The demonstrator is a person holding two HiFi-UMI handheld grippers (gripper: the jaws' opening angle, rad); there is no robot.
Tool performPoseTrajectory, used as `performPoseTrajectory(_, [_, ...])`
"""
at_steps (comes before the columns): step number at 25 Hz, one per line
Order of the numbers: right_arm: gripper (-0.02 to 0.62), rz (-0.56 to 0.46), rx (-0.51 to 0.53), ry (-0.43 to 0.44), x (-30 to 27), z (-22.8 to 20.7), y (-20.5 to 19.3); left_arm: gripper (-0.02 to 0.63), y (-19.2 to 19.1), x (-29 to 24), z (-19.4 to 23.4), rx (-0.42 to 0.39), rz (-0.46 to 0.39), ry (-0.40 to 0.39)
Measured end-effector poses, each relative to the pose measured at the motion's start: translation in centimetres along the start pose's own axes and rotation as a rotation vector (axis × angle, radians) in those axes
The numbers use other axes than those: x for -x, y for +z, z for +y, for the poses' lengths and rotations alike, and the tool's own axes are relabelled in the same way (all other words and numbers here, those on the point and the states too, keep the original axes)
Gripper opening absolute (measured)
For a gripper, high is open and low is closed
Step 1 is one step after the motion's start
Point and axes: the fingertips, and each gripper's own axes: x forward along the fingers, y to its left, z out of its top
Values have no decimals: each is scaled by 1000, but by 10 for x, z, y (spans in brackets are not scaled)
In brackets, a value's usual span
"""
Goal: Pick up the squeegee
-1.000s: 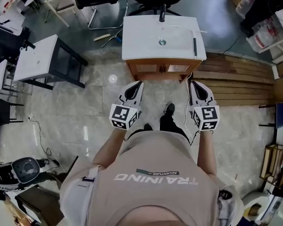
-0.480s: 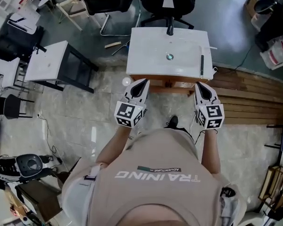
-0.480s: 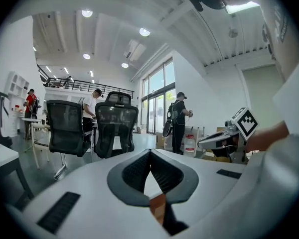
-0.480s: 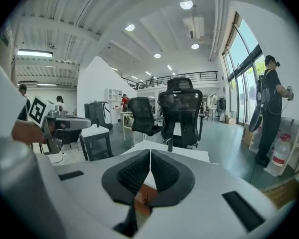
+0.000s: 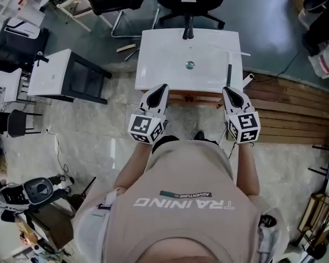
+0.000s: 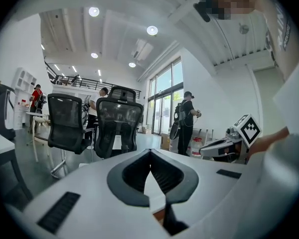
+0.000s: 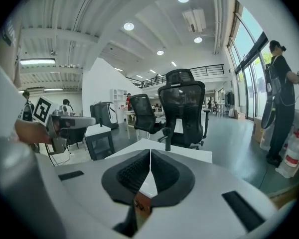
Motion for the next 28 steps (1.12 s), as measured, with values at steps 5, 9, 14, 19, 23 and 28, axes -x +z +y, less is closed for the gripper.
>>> performPoseTrajectory(5, [31, 14, -69, -4, -10, -27, -9, 12, -6, -28, -2, 38, 26, -15])
performPoseTrajectory(9, [32, 21, -75, -16, -31, -34, -5, 12, 3, -42, 20, 36, 27, -15])
performPoseTrajectory(14, [32, 3, -72, -50, -63, -35, 7, 12, 9, -69, 47, -6, 14, -46])
performPoseTrajectory(19, [32, 21, -50, -113, -92, -48, 25, 12, 21, -104, 71, -30, 7, -101])
performPoseTrajectory(23, [32, 20, -60, -167, -120, -46, 37, 12, 23, -123, 96, -29, 12, -156])
performPoseTrajectory(28, [32, 50, -107, -275, -135, -58, 20, 12, 20, -145, 120, -24, 32, -218])
